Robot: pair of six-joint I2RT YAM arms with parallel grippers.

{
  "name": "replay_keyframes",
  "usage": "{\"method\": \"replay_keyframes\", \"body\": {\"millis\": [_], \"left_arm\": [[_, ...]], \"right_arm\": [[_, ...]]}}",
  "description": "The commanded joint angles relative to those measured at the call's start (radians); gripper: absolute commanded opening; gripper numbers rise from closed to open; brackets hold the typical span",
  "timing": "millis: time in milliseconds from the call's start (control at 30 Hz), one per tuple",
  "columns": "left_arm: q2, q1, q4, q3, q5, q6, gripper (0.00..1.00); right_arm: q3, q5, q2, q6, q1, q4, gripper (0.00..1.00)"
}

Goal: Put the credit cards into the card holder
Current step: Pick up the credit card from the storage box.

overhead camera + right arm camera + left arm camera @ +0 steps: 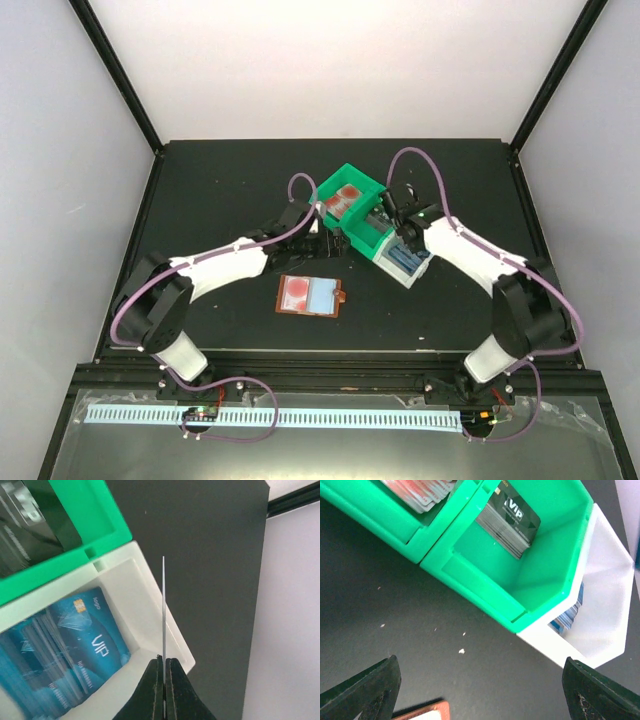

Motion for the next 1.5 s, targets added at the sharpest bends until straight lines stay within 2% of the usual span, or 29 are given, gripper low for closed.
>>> {"method": "replay_keyframes", "body": {"millis": [0, 33, 167, 333, 500, 600, 733, 867, 1000, 1467], "left_arm": [[-0.087, 0.009, -0.045, -0.047, -0.032, 0.043, 0.90], [-0.109, 0.009, -0.051, -0.062, -0.038, 0.053, 0.90], [-0.198, 0.014, -0.079, -0.138, -0.052, 0.093, 0.91], [-0.319, 0.029, -0.147, -0.261, -0.070, 0.123, 0.90], [-0.436, 0.048, -0.209, -0.364, -0.096, 0.137, 0.78], [-0.468, 0.059, -0.221, -0.406, -0.095, 0.139, 0.65], [-0.476, 0.072, -0.229, -0.441, -0.101, 0.135, 0.53], [-0.475, 0.085, -0.215, -0.473, -0.105, 0.136, 0.32], [-0.461, 0.098, -0.209, -0.490, -0.085, 0.149, 0.18], [-0.383, 0.104, -0.189, -0.500, -0.043, 0.162, 0.17]], "right_arm": [[0.060, -0.092, -0.126, 0.138, 0.025, -0.140, 0.01], [0.066, -0.132, -0.154, 0.171, 0.026, -0.158, 0.01], [0.029, -0.480, -0.303, 0.307, 0.031, -0.123, 0.01], [-0.152, -0.937, -0.443, 0.512, 0.038, 0.128, 0.01], [-0.325, -1.170, -0.438, 0.752, 0.081, 0.441, 0.01], [-0.389, -1.229, -0.371, 0.886, 0.127, 0.621, 0.01], [-0.418, -1.239, -0.239, 1.025, 0.191, 0.779, 0.01], [-0.397, -1.231, -0.117, 1.124, 0.231, 0.826, 0.01], [-0.379, -1.237, -0.032, 1.169, 0.263, 0.877, 0.01], [-0.374, -1.134, 0.069, 1.219, 0.304, 0.829, 0.01]]}}
